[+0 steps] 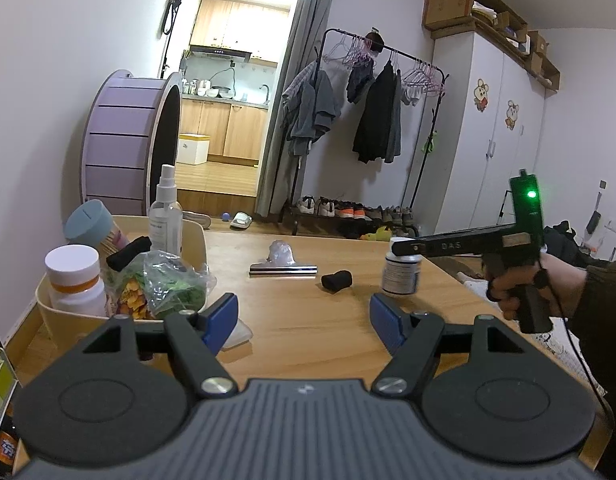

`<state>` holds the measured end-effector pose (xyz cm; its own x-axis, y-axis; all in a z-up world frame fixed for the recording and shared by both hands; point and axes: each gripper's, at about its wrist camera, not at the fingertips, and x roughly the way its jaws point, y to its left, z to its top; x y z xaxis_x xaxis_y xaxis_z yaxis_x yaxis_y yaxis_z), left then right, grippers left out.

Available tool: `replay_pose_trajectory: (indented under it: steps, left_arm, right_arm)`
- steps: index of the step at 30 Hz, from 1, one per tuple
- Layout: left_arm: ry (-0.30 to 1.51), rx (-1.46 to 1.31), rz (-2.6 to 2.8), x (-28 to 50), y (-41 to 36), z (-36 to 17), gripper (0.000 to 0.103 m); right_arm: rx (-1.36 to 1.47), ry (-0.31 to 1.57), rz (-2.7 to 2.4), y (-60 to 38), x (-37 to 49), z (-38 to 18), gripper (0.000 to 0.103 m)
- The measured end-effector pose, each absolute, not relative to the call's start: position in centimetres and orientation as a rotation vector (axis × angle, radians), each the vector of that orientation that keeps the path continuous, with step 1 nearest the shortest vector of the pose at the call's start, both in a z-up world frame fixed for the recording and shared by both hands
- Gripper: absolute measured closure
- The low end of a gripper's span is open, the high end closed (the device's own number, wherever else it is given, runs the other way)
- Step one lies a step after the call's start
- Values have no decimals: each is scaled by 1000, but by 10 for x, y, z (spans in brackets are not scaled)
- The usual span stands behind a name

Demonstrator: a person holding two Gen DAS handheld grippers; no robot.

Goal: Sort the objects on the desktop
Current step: 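Stand the white pill bottle upright on the table and open the right tool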

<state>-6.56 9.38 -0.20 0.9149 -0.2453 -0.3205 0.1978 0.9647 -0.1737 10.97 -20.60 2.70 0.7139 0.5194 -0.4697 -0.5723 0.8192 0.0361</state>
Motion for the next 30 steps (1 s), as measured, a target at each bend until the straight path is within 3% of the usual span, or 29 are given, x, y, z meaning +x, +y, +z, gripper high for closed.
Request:
replay_pose_trajectory:
  steps: [6, 13, 23, 30]
  left_arm:
    - [358, -129, -234, -63, 91, -4, 31]
    - [382, -96, -240, -58, 80, -10, 31]
    - [381, -89, -281, -43, 44, -15, 31]
    - [394, -48, -311, -14, 18, -11, 31]
  right_arm:
    - [-141, 498, 628, -199, 87, 22, 57]
    - [-74, 436, 626, -217, 55, 31, 45]
    - [-20, 394, 669, -251, 24, 42, 42]
    - [9, 372, 679, -271, 16, 50, 34]
